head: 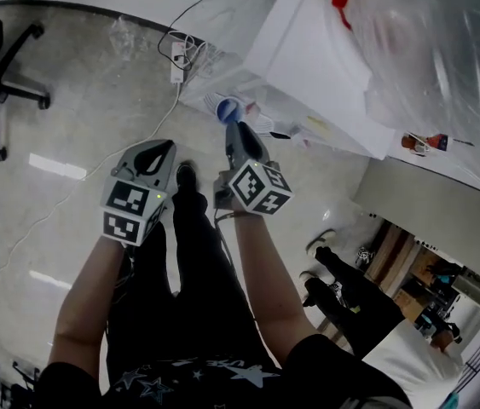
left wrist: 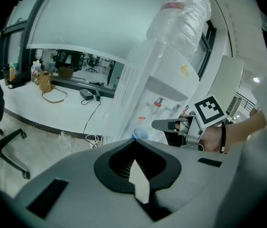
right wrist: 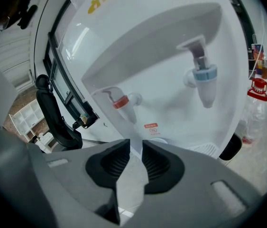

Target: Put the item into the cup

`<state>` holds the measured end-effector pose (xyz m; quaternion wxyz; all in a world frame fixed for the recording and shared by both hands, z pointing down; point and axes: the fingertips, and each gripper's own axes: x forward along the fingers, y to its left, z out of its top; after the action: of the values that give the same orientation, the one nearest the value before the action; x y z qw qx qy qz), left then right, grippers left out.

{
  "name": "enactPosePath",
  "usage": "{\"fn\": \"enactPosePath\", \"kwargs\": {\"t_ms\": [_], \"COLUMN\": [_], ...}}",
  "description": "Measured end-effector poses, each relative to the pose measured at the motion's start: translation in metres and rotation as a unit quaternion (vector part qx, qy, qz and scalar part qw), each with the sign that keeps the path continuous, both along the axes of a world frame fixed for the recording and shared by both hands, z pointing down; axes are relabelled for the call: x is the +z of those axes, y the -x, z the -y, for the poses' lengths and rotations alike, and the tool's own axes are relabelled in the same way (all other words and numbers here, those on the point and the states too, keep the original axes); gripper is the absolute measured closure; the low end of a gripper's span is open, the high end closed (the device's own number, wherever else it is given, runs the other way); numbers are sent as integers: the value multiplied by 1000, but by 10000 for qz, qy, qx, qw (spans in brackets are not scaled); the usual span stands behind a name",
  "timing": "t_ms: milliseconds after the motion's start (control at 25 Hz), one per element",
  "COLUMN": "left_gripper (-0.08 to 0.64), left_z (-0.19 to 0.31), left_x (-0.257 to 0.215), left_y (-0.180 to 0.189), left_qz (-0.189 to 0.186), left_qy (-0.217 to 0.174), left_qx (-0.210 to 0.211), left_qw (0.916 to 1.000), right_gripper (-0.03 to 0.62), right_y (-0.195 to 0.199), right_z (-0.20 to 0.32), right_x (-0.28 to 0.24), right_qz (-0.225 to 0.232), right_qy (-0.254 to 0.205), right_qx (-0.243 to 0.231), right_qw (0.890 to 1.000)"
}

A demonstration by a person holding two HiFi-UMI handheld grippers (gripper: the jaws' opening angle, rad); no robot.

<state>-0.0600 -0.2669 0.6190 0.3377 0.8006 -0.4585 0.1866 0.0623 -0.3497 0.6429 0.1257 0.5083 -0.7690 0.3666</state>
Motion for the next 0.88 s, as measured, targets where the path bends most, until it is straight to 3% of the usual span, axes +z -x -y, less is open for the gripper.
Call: {"fn": "enactPosePath", "kwargs": {"t_ms": [280,440,560,880], "left_gripper": [554,554,554,554], "left_z": [-18,-36,-51,-78], "left_x": [-33,-50,-58,-84], "left_y": [1,-3,-7,-20], "left_qz": [-64,-156,-158,-136], "left_qy": [-133,-128,-58,36], "left_qx": [269,513,710,967], "left_qw": [9995,9985,9973,9952], "right_gripper": [522,525,588,591], "right_y": [-5,-15,-23,-23], "right_z": [-47,-72,-94,-144], "right_x": [-34,-65,-83,-117], "right_qz": [241,200,142,264], "right_qy": [172,-6,-24,79], "right_qx": [304,457,605,312], "right_qw": [9991,9988,9981,9991]}}
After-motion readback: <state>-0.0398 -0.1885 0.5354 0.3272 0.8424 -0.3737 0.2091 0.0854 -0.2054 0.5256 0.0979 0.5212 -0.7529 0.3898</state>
